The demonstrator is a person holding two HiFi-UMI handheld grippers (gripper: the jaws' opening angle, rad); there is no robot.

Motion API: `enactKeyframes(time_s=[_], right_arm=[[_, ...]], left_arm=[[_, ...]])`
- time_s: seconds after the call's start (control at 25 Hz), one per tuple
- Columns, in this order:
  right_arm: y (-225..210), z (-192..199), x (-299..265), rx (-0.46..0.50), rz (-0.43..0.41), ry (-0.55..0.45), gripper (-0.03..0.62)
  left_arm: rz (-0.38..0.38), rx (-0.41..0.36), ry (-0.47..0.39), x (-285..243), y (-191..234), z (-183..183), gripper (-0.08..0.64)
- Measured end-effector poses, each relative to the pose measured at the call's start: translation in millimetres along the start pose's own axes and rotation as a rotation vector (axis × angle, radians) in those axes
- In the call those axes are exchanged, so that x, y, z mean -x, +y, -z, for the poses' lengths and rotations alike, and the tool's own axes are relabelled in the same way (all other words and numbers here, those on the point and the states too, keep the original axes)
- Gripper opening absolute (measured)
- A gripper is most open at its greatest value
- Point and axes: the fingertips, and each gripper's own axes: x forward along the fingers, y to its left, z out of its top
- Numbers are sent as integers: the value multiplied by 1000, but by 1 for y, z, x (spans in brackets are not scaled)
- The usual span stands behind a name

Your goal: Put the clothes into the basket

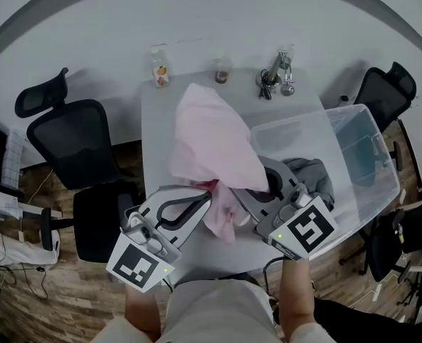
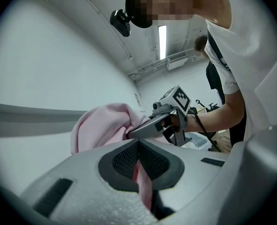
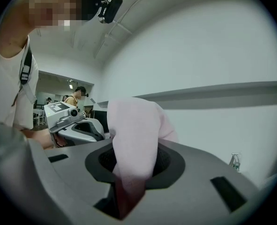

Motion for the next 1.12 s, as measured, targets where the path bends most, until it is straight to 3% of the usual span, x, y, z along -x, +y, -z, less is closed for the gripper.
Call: enactKeyframes(time_s=[0.44, 1.12], right_arm=[[-59, -46, 67, -4, 140, -122, 101], [-158, -52, 209, -56, 359, -235, 101]], left_arm=[[64, -64, -79, -58, -6, -46, 3], [220, -87, -147, -172, -59, -81, 3]])
